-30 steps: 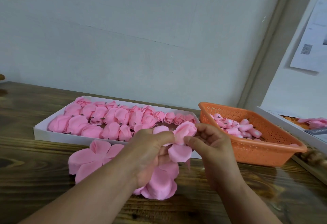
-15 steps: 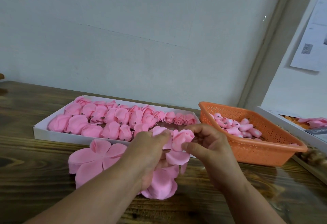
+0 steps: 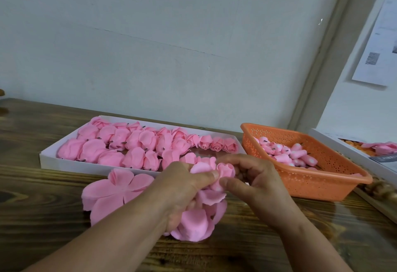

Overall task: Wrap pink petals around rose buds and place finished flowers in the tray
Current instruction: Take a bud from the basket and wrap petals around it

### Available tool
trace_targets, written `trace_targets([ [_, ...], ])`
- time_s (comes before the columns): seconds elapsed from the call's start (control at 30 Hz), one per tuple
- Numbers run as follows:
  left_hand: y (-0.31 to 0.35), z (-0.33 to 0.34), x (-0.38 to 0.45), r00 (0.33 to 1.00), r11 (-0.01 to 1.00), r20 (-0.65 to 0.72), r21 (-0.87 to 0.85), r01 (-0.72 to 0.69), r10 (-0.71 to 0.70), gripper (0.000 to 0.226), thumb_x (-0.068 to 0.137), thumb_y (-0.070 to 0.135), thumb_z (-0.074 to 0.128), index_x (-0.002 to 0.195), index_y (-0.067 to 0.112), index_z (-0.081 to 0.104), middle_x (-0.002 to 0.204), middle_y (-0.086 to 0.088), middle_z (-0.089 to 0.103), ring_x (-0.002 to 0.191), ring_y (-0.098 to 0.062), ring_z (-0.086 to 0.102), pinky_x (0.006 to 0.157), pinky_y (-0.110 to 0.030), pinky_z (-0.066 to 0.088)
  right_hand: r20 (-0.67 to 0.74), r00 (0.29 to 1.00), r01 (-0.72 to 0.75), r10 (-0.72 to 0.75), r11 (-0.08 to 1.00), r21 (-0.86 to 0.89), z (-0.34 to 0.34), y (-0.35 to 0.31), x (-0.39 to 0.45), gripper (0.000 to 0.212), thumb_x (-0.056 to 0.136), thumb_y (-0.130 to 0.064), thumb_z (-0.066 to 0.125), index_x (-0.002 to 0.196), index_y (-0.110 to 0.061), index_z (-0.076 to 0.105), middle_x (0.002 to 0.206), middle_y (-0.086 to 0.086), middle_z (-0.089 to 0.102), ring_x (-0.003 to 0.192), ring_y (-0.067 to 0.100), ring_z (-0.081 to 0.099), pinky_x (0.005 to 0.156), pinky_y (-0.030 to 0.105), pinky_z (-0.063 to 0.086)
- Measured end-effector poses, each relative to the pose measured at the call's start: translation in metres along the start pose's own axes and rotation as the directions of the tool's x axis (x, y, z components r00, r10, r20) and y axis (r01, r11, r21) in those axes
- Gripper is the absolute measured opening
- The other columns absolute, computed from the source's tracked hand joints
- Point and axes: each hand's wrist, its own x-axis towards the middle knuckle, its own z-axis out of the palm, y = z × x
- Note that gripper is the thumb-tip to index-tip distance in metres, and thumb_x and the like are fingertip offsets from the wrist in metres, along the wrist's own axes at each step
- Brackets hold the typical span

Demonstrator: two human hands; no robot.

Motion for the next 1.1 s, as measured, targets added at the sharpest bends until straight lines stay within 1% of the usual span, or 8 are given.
trace_targets([
  [0.1, 0.000, -0.002, 0.001, 1.000, 1.000, -0.003, 0.011, -0.023, 0.023, 0.023, 0.077, 0.018, 0.078, 0.097, 0.008, 0.072, 0.089, -0.015, 0.075, 0.094, -0.035, 0.070, 0.092, -0.052, 0.053, -0.005, 1.000, 0.019, -0.019, 1.000, 0.003, 0.001, -0.001, 0.000, 0.023, 0.079, 0.006, 0.068, 0.085, -0.016, 0.069, 0.070, 0.011, 0.065, 0.058, 0.013, 0.056, 0.053, 0.022, 0.048],
  [0.23, -0.001, -0.004, 0.006, 0.997, 0.996, -0.054, -0.060, -0.059, 0.056, 0.030, 0.075, 0.011, 0.078, 0.101, 0.002, 0.068, 0.090, -0.015, 0.074, 0.080, -0.026, 0.073, 0.071, -0.039, 0.061, -0.087, 0.996, 0.004, -0.003, 1.000, 0.011, 0.008, 0.000, 0.001, 0.021, 0.079, 0.008, 0.067, 0.075, -0.013, 0.066, 0.062, 0.005, 0.062, 0.053, 0.008, 0.051, 0.050, 0.017, 0.044],
  [0.4, -0.004, -0.001, 0.006, 0.993, 0.995, -0.050, 0.010, -0.103, 0.103, 0.017, 0.090, 0.009, 0.063, 0.106, 0.003, 0.066, 0.099, -0.013, 0.072, 0.078, -0.022, 0.074, 0.076, -0.039, 0.060, -0.170, 0.984, -0.041, 0.048, 0.998, 0.047, 0.007, 0.001, 0.002, 0.018, 0.077, 0.009, 0.067, 0.073, -0.009, 0.066, 0.064, 0.008, 0.066, 0.058, 0.016, 0.058, 0.054, 0.022, 0.048],
  [0.6, -0.006, 0.003, 0.004, 0.987, 0.979, -0.013, 0.130, -0.158, 0.161, 0.027, 0.098, 0.019, 0.053, 0.084, -0.001, 0.067, 0.079, -0.018, 0.074, 0.072, -0.031, 0.073, 0.076, -0.048, 0.059, 0.084, 0.994, -0.067, 0.071, 0.996, -0.052, -0.003, -0.003, 0.000, 0.016, 0.078, 0.006, 0.069, 0.072, -0.009, 0.065, 0.057, 0.001, 0.052, 0.052, 0.010, 0.041, 0.048, 0.018, 0.035],
  [0.73, -0.006, 0.004, 0.002, 0.976, 0.949, -0.021, 0.238, -0.205, 0.217, 0.032, 0.097, 0.026, 0.053, 0.076, 0.008, 0.069, 0.081, -0.017, 0.074, 0.083, -0.034, 0.072, 0.084, -0.053, 0.055, 0.043, 0.999, 0.006, 0.000, 0.992, -0.128, -0.001, -0.005, 0.000, 0.024, 0.081, 0.005, 0.066, 0.074, -0.018, 0.068, 0.069, 0.011, 0.059, 0.054, 0.005, 0.043, 0.051, 0.016, 0.038],
  [0.9, -0.003, 0.005, -0.001, 0.970, 0.921, 0.065, 0.305, -0.245, 0.236, 0.030, 0.097, 0.022, 0.050, 0.089, -0.001, 0.066, 0.099, -0.028, 0.067, 0.096, -0.040, 0.066, 0.088, -0.058, 0.051, -0.002, 1.000, 0.025, -0.026, 0.985, -0.168, 0.000, -0.004, 0.000, 0.027, 0.087, -0.002, 0.062, 0.085, -0.028, 0.068, 0.079, 0.007, 0.066, 0.069, 0.025, 0.058, 0.060, 0.029, 0.049],
  [1.03, -0.001, 0.004, -0.002, 0.962, 0.950, 0.137, 0.171, -0.260, 0.238, 0.035, 0.097, 0.032, 0.049, 0.084, 0.008, 0.072, 0.088, -0.019, 0.073, 0.086, -0.027, 0.072, 0.085, -0.050, 0.056, -0.041, 0.999, -0.017, 0.013, 0.994, -0.106, 0.001, -0.003, 0.000, 0.023, 0.087, 0.002, 0.060, 0.087, -0.020, 0.067, 0.073, -0.001, 0.068, 0.060, 0.007, 0.059, 0.054, 0.016, 0.047],
  [1.1, 0.000, 0.002, 0.001, 0.970, 0.977, 0.157, 0.073, -0.200, 0.187, 0.043, 0.099, 0.040, 0.043, 0.095, 0.008, 0.072, 0.087, -0.016, 0.074, 0.084, -0.026, 0.073, 0.082, -0.043, 0.059, -0.050, 0.999, -0.026, 0.021, 0.996, -0.085, 0.000, -0.002, 0.000, 0.020, 0.087, 0.002, 0.061, 0.087, -0.017, 0.067, 0.078, 0.005, 0.069, 0.068, 0.021, 0.063, 0.059, 0.027, 0.052],
])
